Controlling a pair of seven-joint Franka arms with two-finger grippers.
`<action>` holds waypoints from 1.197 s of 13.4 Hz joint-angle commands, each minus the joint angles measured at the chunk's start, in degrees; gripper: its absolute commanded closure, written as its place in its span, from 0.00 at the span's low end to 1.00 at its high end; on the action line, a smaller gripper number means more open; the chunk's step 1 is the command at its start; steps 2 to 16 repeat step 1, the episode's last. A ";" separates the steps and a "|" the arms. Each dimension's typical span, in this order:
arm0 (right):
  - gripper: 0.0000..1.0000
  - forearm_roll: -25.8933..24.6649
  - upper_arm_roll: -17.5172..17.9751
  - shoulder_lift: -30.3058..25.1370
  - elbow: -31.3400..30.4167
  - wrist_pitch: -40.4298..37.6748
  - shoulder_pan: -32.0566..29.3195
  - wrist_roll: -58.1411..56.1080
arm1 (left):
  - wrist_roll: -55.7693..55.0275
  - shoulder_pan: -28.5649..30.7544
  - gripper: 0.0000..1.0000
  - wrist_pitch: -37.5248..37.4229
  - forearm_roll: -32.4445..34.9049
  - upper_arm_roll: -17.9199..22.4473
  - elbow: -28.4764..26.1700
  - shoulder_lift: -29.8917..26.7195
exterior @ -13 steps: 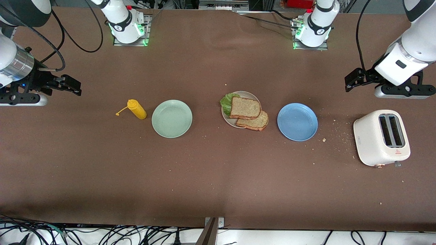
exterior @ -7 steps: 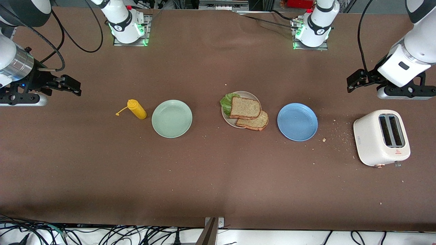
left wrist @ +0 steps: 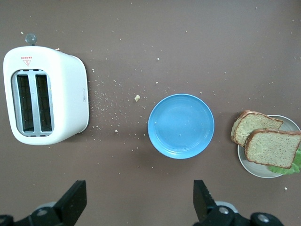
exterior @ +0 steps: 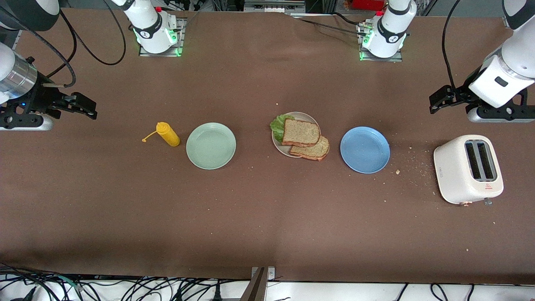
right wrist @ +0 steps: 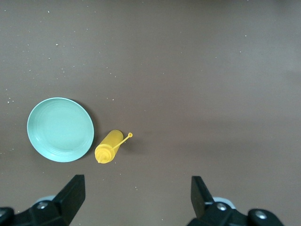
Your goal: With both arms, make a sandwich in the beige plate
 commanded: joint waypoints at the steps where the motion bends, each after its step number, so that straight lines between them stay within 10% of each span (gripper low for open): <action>1: 0.00 1.18 -0.26 0.83 1.64 0.11 0.12 0.82 | -0.28 0.68 0.00 -1.50 -1.07 -0.75 1.31 0.43; 16: 0.00 1.18 -0.26 0.83 1.64 0.11 0.12 0.82 | -0.28 0.68 0.00 -1.50 -1.07 -0.75 1.31 0.43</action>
